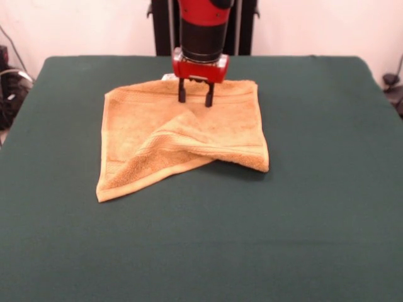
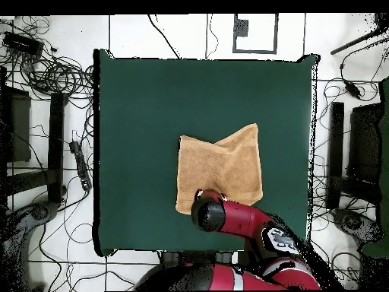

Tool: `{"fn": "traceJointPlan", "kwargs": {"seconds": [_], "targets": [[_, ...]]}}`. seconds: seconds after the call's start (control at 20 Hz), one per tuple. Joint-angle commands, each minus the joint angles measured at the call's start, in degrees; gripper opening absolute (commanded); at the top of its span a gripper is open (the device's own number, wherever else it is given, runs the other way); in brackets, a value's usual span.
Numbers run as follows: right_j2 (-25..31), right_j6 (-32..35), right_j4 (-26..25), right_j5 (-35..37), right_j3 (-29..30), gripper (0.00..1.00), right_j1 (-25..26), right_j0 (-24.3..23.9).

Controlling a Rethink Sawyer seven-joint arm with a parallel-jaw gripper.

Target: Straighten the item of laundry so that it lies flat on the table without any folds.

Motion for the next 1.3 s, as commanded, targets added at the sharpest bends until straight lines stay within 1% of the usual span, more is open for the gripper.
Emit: {"fn": "traceJointPlan", "kwargs": {"seconds": [0.05,0.25,0.45,0.75,0.9,1.0,1.2,1.3], "targets": [[4.58,10.11,-1.85,-13.46,-4.73,1.0,24.71,-1.92],[4.6,11.4,-0.7,-12.96,-4.43,1.0,24.89,-2.14],[5.59,11.11,0.16,-10.82,-4.57,1.0,25.39,-3.32],[3.93,9.07,0.29,-6.44,-6.42,1.0,26.77,-1.29],[4.82,7.38,-0.53,-4.65,-6.89,1.0,27.71,-2.53],[6.1,6.7,-1.15,-4.88,-6.95,1.0,28.47,-4.31],[5.52,8.25,1.19,-3.02,-6.86,1.0,29.03,-3.85],[5.49,8.18,1.53,-2.04,-7.11,1.0,29.35,-3.8]]}}
